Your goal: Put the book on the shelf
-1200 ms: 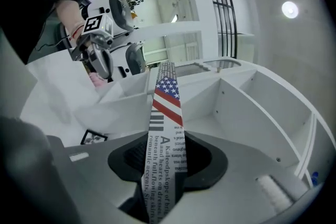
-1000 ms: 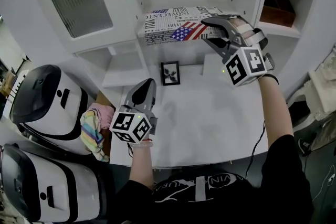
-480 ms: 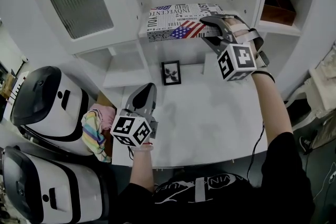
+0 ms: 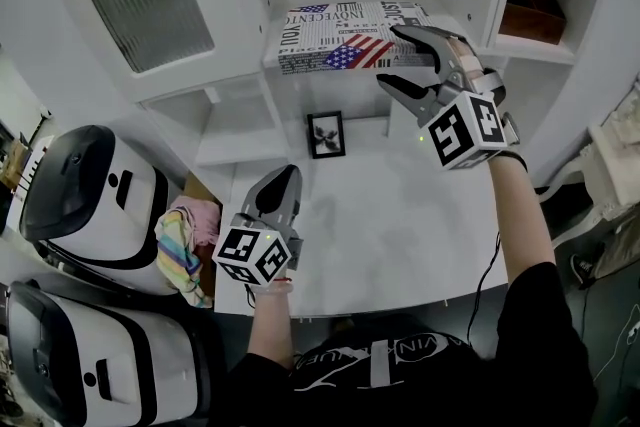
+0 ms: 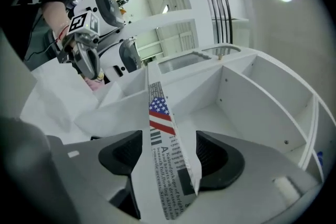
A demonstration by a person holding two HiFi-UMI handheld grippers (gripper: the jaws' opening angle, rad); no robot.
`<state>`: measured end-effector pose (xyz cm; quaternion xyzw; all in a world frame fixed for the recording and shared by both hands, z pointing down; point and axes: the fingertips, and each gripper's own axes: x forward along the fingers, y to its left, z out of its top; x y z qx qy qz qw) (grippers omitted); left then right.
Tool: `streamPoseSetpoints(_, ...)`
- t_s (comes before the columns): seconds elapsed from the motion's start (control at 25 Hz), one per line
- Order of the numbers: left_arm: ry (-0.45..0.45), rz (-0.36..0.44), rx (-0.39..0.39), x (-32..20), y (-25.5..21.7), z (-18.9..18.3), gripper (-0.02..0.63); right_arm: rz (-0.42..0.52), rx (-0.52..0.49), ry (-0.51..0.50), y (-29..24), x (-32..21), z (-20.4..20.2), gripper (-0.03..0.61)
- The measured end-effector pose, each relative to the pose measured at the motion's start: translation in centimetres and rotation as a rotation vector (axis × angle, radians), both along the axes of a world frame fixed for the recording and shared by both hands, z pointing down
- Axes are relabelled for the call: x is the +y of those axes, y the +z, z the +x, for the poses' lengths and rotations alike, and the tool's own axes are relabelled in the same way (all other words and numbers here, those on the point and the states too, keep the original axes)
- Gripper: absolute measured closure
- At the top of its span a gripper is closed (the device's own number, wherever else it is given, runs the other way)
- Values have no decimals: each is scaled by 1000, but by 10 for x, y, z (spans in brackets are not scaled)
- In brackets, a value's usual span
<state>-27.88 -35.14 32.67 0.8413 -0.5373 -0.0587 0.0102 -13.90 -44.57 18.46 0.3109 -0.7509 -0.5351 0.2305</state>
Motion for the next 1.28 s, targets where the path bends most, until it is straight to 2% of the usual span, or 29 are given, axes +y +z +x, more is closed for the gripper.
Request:
streamPoseSetpoints(0.2,-14,11,-2,-1,0,-5,614,-1,-200,-12,-14,20,5,271)
streamPoseSetpoints(0.32,-11,31,-6,-4,-9,-4,614,51,-244,50,-21,11,9,300)
streamPoseSetpoints(0.4,6,53,-11,-2,-15,2,614,48,-281,64,-27,7,10,366)
streamPoseSetpoints(0.44,17,59,-16,0,-16,5,614,35,-294,63,-29,6,10,367)
streamPoseSetpoints(1.28,-16,12,20,9,4,-14,614,-19,-251,247,-30,-52,15,376)
